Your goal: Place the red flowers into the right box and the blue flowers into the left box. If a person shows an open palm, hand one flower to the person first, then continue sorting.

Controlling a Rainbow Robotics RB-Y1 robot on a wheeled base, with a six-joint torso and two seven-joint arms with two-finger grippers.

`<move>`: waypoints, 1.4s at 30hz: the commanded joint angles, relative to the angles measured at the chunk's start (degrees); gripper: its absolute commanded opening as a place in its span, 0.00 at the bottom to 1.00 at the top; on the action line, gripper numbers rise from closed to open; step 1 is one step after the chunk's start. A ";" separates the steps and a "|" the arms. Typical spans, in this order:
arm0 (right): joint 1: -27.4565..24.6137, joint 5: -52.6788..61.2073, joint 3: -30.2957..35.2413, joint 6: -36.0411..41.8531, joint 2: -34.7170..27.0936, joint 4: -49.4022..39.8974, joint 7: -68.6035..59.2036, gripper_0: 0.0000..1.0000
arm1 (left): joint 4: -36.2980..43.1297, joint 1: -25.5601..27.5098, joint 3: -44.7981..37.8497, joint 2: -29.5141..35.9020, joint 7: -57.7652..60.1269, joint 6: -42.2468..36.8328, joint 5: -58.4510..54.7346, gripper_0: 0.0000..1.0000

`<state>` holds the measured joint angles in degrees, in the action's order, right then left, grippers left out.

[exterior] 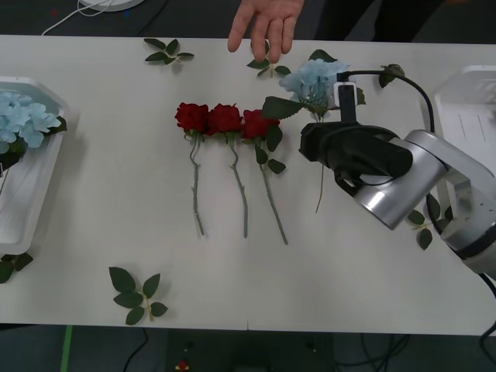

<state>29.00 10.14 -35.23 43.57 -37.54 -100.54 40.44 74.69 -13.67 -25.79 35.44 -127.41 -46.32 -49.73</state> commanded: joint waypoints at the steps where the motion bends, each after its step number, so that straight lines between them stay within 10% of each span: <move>1: -7.91 0.32 8.86 -5.78 -5.09 -9.94 -0.27 0.00 | 1.69 1.19 -0.93 0.07 -3.72 0.79 -0.55 1.00; 10: -12.75 0.49 20.55 -21.95 -4.39 -16.36 0.26 0.00 | 1.69 1.19 -0.93 0.07 -3.72 0.79 -0.55 1.00; 31: 6.24 -24.99 19.23 -29.51 7.83 -4.76 4.65 0.00 | 1.69 1.19 -0.93 0.07 -3.72 0.79 -0.55 1.00; 42: 7.47 -29.39 19.05 -34.17 8.45 0.25 4.92 0.00 | 1.69 1.19 -0.93 0.07 -3.72 0.79 -0.55 1.00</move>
<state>34.18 -18.69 -15.85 10.13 -30.37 -99.41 43.05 74.77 -13.65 -25.79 35.42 -127.41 -46.29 -49.79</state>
